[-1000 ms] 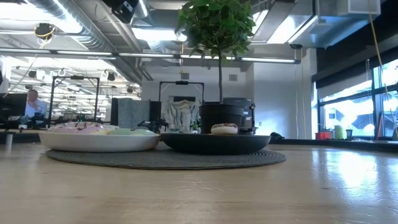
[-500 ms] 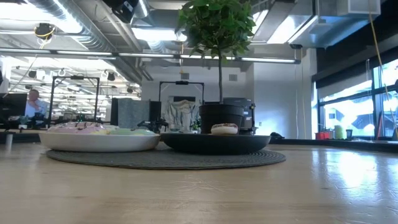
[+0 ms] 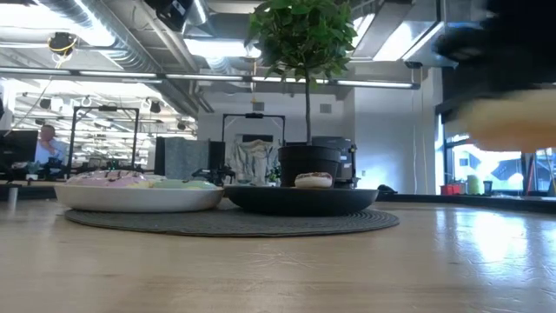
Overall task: Pick & Place donuts
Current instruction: Put the large black donut on the white plate
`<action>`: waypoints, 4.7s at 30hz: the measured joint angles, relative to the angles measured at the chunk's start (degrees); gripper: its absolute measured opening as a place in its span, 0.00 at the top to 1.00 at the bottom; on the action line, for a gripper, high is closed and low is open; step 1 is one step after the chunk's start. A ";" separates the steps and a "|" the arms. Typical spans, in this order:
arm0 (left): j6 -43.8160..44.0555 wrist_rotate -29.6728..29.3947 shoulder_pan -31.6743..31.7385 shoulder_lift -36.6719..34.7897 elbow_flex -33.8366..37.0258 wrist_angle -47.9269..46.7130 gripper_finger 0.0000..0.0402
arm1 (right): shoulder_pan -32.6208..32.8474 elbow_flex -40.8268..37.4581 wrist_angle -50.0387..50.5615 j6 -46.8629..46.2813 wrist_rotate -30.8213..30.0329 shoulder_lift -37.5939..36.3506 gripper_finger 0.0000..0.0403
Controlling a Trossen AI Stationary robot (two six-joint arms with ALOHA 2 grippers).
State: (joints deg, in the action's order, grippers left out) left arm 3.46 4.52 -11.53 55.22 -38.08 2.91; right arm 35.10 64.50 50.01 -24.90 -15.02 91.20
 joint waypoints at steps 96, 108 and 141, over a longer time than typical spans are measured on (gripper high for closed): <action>20.33 -9.58 -7.87 42.40 -16.44 -11.12 0.68 | -17.18 -30.31 -48.39 21.17 -13.49 -18.05 0.57; 19.96 -11.55 -7.83 43.16 -16.44 -13.50 0.68 | -17.24 -30.31 -49.63 23.84 -13.50 -18.03 0.57; 17.57 -16.80 -6.44 35.48 -25.10 -39.59 0.98 | -17.26 -30.18 -48.34 23.88 -14.02 -18.01 0.57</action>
State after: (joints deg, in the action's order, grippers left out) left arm 21.03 -12.28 -17.97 90.69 -63.18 -36.68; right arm 17.85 34.33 1.67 -1.02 -29.04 73.19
